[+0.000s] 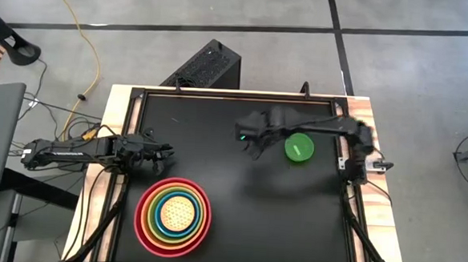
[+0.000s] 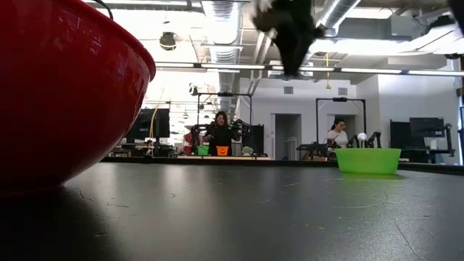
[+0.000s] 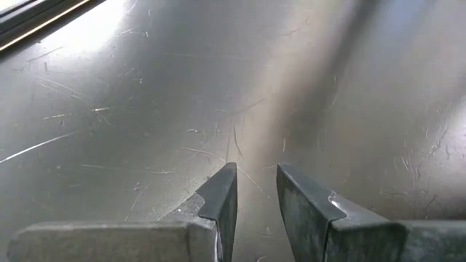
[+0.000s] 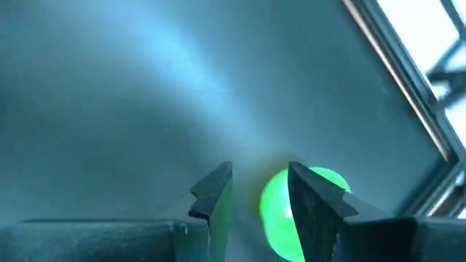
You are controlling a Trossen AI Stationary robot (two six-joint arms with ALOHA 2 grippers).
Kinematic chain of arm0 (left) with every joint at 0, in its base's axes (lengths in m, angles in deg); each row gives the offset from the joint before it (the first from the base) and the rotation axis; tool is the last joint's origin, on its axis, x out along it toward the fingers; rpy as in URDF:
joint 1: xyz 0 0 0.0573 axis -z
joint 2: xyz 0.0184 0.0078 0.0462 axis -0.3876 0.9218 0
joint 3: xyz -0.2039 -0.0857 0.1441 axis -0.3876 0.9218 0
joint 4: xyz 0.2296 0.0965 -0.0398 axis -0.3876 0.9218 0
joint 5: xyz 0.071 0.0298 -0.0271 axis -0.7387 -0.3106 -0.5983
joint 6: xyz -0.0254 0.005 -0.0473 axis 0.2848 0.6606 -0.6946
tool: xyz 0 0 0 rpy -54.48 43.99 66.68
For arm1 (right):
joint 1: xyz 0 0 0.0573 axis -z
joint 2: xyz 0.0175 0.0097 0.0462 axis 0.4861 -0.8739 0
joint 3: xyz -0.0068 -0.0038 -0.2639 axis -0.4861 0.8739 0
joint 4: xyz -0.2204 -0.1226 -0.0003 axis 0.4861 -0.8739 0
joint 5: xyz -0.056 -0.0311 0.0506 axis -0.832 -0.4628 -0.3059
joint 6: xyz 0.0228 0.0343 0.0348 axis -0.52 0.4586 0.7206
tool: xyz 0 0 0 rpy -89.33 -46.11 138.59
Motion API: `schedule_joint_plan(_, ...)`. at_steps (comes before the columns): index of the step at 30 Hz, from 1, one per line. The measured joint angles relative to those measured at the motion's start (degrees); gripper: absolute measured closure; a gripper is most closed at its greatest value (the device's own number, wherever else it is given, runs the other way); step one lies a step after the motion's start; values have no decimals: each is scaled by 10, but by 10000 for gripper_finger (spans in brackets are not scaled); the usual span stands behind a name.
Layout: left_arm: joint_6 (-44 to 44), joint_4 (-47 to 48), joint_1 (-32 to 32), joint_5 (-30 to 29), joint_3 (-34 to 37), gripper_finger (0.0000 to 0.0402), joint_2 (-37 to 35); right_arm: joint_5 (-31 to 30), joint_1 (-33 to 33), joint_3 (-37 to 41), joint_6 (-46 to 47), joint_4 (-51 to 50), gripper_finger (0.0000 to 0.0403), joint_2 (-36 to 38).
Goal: Nest bowls inside each other
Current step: Stack the transparent green bowl on top of the orange patterned bowl
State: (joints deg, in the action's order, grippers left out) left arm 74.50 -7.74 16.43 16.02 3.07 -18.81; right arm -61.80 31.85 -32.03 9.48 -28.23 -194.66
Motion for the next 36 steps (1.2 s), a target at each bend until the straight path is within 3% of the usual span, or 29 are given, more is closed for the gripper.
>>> schedule_joint_plan(9, 0, 1, 0, 0, 0, 315, 0, 18, 143, 397, 113, 135, 256, 259)
schedule_joint_plan(16, 0, 1, 0, 0, 0, 315, 0, 48, 248, 598, 122, 216, 256, 381)
schedule_joint_plan(23, 0, 1, 0, 0, 0, 315, 0, 120, 309, 698, 42, 327, 256, 421)
schedule_joint_plan(36, 0, 1, 0, 0, 0, 315, 0, 167, 330, 754, -11, 418, 256, 422)
